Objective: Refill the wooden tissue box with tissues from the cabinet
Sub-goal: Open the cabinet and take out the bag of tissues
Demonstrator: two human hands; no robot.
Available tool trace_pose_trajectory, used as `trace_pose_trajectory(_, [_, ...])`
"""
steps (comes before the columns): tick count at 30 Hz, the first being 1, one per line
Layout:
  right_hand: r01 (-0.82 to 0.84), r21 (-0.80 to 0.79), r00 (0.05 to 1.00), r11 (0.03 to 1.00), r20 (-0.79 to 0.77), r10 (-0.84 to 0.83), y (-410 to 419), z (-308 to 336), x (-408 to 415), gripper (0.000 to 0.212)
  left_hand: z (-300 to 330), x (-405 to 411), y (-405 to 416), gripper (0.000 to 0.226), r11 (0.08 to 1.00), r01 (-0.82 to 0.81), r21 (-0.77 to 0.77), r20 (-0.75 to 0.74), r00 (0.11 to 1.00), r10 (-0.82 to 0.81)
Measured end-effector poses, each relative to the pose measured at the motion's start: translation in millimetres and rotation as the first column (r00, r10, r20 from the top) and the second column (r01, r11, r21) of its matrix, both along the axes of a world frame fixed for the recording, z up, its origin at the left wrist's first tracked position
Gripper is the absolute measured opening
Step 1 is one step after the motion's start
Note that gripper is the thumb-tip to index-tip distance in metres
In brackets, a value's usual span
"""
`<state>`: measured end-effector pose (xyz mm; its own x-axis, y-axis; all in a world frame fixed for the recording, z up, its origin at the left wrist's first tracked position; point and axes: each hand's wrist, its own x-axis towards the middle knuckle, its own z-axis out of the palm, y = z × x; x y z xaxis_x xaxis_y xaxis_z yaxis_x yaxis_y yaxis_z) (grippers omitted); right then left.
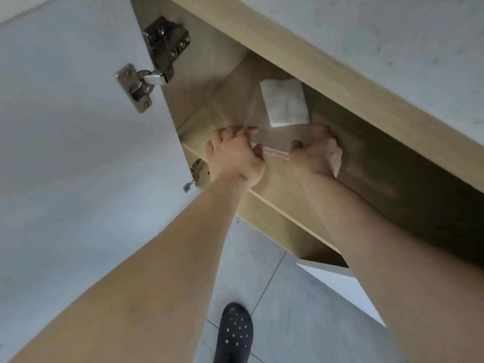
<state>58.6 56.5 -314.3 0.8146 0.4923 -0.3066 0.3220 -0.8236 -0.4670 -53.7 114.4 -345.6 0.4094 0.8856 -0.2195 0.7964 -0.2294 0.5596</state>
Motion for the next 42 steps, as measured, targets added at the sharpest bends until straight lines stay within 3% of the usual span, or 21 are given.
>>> trace_pose_trajectory(2, [0.134,0.109,0.975,0.985,0.165,-0.151,3.8,-13.4,-0.5,0.039,-5.4,-1.4,1.5,0.043,0.999,-0.004,0.044,0.025,1.000,0.003])
trace_pose_trajectory(4, [0.153,0.184,0.962,0.971,0.198,-0.189,5.2,-19.8,-6.7,0.040,-11.1,-3.1,2.0,0.040,0.996,-0.020,0.088,0.063,0.998,0.015])
trace_pose_trajectory(14, [0.229,0.366,0.936,0.902,0.173,-0.307,0.2,-43.4,-3.2,0.029,-27.9,4.7,4.7,0.019,0.968,-0.131,0.213,0.249,0.965,0.076])
trace_pose_trajectory(20, [0.228,0.408,0.930,0.884,0.178,-0.322,0.2,-51.1,-2.8,0.028,-30.3,2.5,1.7,0.013,0.962,-0.110,0.248,0.301,0.953,0.032])
trace_pose_trajectory(25, [0.260,0.409,0.945,0.875,0.080,-0.318,-7.9,-46.1,-9.0,0.038,-26.0,-4.5,-6.4,0.028,0.980,-0.167,0.105,0.455,0.884,0.102])
trace_pose_trajectory(29, [0.417,0.380,0.908,0.825,-0.147,-0.391,-26.4,-28.1,-27.6,0.041,-12.1,-19.9,-24.2,0.033,0.985,-0.162,-0.054,0.498,0.851,0.167])
trace_pose_trajectory(31, [0.526,0.340,0.846,0.780,-0.307,-0.437,-41.6,-15.5,-40.8,0.046,3.7,-36.0,-39.6,0.036,0.978,-0.175,-0.113,0.485,0.850,0.208])
trace_pose_trajectory(35, [0.709,0.209,0.597,0.674,-0.687,-0.415,-80.8,31.4,-72.3,0.057,53.4,-77.1,-71.3,0.034,0.956,-0.197,-0.220,0.444,0.852,0.277])
trace_pose_trajectory(39, [0.803,0.093,0.378,0.589,-0.843,-0.382,-124.5,102.5,-118.2,0.015,126.2,-121.9,-105.6,0.030,0.922,-0.205,-0.329,0.429,0.837,0.340])
trace_pose_trajectory(42, [0.846,-0.001,0.184,0.534,-0.938,-0.295,-153.0,163.2,-157.1,0.010,187.4,-157.7,-129.6,0.030,0.926,-0.186,-0.329,0.423,0.847,0.320])
